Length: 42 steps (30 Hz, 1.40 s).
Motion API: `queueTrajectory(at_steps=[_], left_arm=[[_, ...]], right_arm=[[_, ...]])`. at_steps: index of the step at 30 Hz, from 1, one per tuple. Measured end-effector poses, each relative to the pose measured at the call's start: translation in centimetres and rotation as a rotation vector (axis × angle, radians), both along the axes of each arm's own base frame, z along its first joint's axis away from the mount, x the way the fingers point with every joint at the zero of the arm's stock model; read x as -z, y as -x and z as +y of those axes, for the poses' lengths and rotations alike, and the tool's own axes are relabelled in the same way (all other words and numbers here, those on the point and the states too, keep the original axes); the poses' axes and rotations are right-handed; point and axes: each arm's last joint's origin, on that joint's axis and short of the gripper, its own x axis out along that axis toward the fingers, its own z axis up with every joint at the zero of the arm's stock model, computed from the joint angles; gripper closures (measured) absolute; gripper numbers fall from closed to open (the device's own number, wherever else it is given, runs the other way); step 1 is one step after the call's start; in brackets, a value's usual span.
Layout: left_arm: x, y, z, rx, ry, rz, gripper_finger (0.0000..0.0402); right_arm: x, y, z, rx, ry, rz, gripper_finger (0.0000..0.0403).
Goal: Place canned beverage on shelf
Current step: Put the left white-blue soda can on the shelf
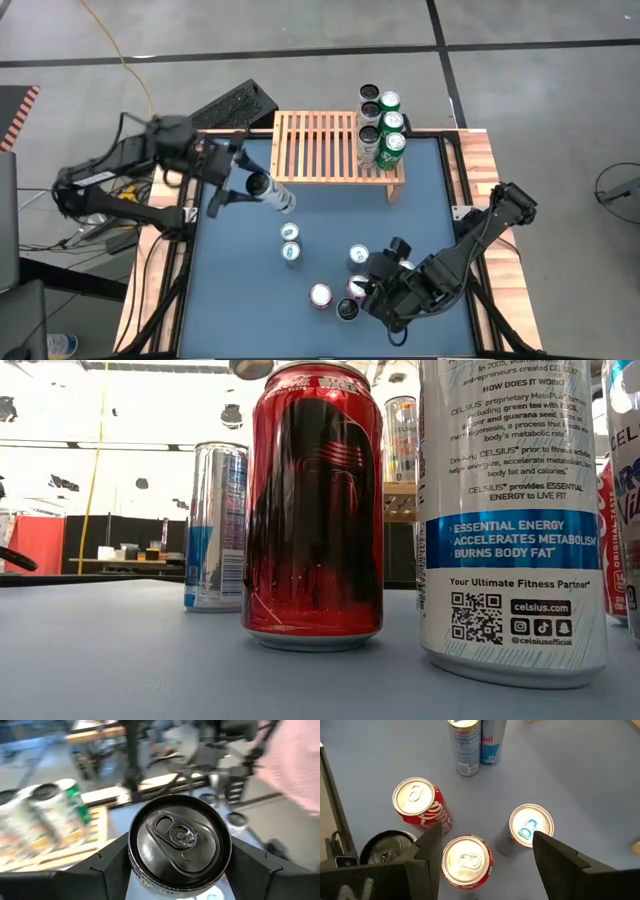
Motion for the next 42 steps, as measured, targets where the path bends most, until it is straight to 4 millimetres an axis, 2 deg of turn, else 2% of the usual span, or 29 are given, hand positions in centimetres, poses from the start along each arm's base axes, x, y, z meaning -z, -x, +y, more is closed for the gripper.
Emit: queueTrajectory(at_steps=[5,9,14,19,21,27,35,42], left_arm=[[0.9,-0.7,4.1,0.087,0.062,0.019,0.0157],[1.6,-0.4,7.7,0.128,0.092,0.003,0.0157],[3.3,-0.7,12.1,0.085,0.126,0.024,0.0157],[5.1,-1.5,15.0,0.054,0.097,0.051,0.0156],[5.2,-2.1,15.7,0.049,0.067,0.06,0.0156],[3.6,-3.4,16.6,0.033,-0.052,0.131,0.0156],[5.6,-5.3,17.4,0.112,-0.089,0.298,0.0156],[5.7,-5.6,17.6,0.12,-0.149,0.294,0.0156]], right_arm=[[0.0,0.0,0.0,0.039,-0.032,-0.017,0.0159],[0.0,-0.1,-0.1,0.064,-0.049,-0.026,0.0159],[0.0,-0.3,-0.4,0.115,-0.083,-0.044,0.0159],[0.0,-0.4,-0.5,0.153,-0.109,-0.058,0.0159],[0.0,-0.4,-0.5,0.163,-0.117,-0.062,0.0159],[0.0,-0.4,-0.5,0.172,-0.126,-0.067,0.0159],[0.0,-0.3,-0.6,0.172,-0.117,-0.058,0.0159],[0.1,-0.2,-0.8,0.176,-0.1,-0.04,0.0159]])
